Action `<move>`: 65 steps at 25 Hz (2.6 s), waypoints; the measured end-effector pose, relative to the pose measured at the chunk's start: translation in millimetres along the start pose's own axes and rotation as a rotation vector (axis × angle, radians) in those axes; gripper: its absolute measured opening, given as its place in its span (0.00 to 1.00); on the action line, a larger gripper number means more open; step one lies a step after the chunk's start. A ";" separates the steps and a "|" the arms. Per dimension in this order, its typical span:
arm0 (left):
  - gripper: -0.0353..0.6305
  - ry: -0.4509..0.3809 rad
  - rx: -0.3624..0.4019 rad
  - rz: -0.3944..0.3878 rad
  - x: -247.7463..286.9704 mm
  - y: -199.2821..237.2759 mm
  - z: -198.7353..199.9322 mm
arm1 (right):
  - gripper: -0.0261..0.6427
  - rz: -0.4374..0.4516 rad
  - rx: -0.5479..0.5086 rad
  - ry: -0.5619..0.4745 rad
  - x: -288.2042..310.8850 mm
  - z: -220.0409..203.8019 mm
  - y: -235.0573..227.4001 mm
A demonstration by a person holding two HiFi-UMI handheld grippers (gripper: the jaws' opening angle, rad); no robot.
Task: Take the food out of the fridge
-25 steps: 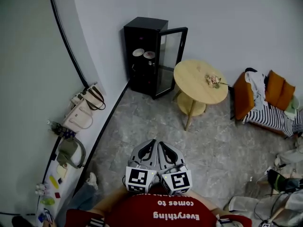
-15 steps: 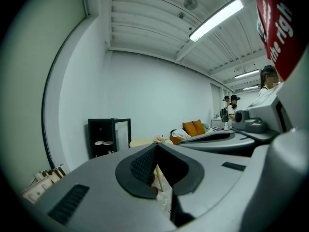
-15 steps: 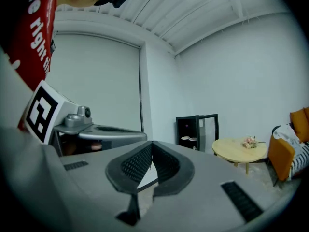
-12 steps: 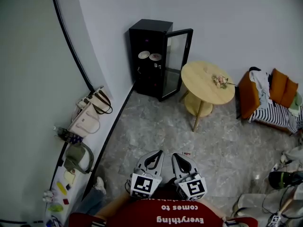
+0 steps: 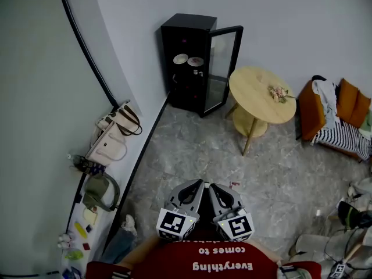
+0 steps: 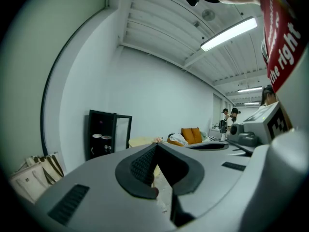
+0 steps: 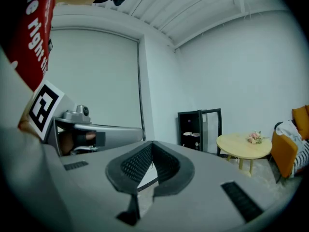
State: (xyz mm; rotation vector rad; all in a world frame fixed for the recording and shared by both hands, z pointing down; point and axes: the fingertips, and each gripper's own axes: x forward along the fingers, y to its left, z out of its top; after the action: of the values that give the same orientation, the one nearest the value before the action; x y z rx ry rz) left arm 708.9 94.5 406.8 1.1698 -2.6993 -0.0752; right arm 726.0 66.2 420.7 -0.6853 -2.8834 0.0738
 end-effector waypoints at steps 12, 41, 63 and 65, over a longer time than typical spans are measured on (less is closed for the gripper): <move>0.06 0.064 0.070 0.164 90.3 109.0 18.4 | 0.06 0.210 -0.003 0.003 136.8 22.3 -46.7; 0.06 -0.007 0.117 0.110 342.6 353.4 99.9 | 0.06 0.260 -0.075 0.021 430.0 80.4 -205.2; 0.06 0.072 0.024 0.028 495.1 601.5 135.6 | 0.06 0.146 0.214 0.064 704.9 130.0 -315.3; 0.06 0.073 0.017 0.030 509.2 606.8 134.5 | 0.06 0.134 0.312 0.064 715.4 120.5 -333.7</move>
State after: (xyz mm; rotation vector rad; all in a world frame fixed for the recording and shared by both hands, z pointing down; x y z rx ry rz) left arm -93.0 136.1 432.9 1.1135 -2.6582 -0.0058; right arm -71.8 89.6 446.1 -0.7991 -2.6758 0.4971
